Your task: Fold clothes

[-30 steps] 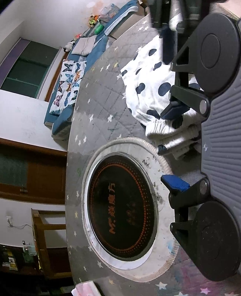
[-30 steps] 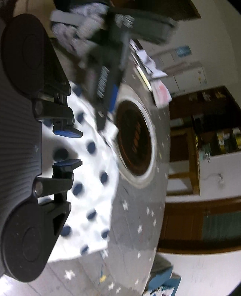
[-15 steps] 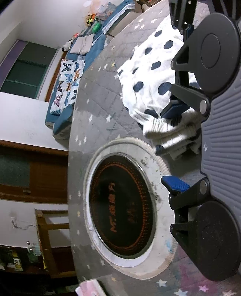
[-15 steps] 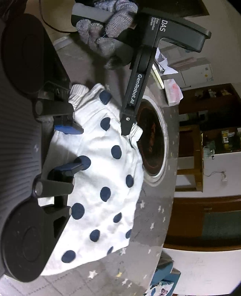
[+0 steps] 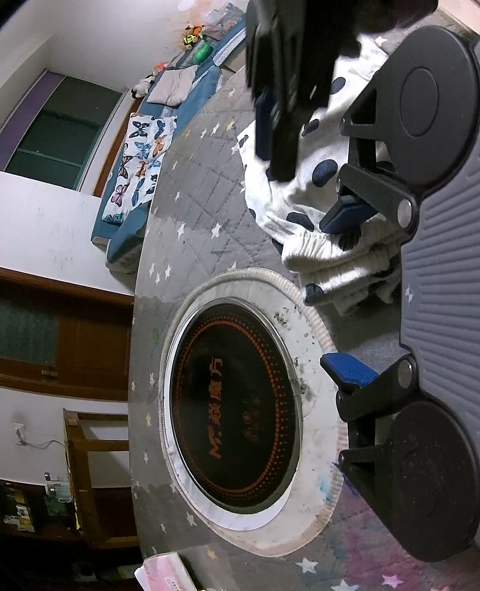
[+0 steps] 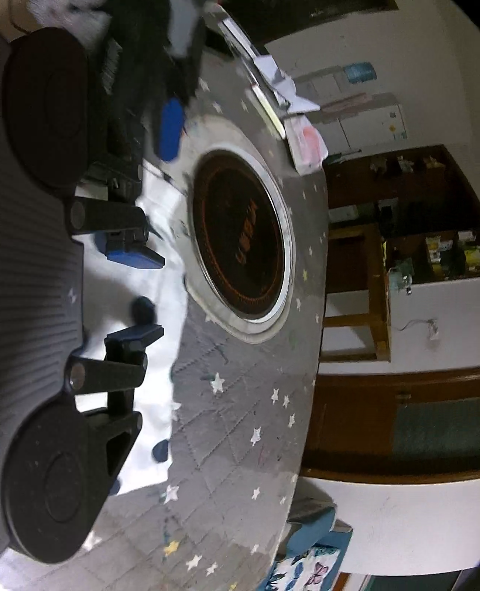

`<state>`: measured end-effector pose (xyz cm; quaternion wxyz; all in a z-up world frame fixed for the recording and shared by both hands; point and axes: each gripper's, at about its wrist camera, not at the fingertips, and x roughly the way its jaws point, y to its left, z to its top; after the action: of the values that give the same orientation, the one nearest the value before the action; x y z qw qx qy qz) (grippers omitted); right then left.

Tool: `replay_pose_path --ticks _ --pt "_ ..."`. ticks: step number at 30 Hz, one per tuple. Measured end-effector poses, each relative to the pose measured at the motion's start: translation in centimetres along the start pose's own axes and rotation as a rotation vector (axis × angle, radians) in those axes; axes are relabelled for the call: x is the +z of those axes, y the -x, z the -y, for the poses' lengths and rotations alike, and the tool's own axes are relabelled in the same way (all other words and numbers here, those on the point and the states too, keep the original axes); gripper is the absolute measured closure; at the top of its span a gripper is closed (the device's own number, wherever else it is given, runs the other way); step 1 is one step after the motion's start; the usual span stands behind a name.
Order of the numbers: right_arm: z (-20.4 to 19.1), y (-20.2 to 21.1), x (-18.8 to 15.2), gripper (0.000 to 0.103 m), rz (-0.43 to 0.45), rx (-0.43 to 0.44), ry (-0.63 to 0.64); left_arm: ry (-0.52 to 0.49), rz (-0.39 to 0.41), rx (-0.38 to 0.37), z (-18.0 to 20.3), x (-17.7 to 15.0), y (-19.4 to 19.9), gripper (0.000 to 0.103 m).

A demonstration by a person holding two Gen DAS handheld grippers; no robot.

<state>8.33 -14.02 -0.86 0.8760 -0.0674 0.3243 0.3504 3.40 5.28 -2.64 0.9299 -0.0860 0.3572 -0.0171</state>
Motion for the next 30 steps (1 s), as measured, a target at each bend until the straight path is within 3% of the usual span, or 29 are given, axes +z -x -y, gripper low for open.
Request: replay_pose_path --ticks 3,14,19,26,27,30 --pt "0.2 -2.3 -0.2 0.070 -0.044 -0.010 -0.020 0.006 -0.004 -0.002 -0.2 0.0 -0.1 0.027" --pt "-2.0 1.9 -1.9 0.070 -0.013 0.000 0.053 0.009 -0.005 0.001 -0.2 0.0 0.0 0.024" --pt "-3.0 3.0 -4.7 0.063 -0.032 0.003 0.065 0.004 -0.006 0.009 -0.1 0.0 0.0 0.023" --pt "-2.0 5.8 -6.0 0.054 0.029 -0.023 -0.008 -0.002 -0.004 0.021 0.0 0.1 0.2 0.019" --pt "-1.8 6.0 -6.2 0.049 0.033 -0.026 -0.021 -0.002 -0.004 0.021 0.0 0.1 0.2 0.019" --pt "-1.2 6.7 -6.9 0.048 0.048 -0.035 -0.058 -0.003 -0.001 0.022 0.3 0.0 0.7 0.017"
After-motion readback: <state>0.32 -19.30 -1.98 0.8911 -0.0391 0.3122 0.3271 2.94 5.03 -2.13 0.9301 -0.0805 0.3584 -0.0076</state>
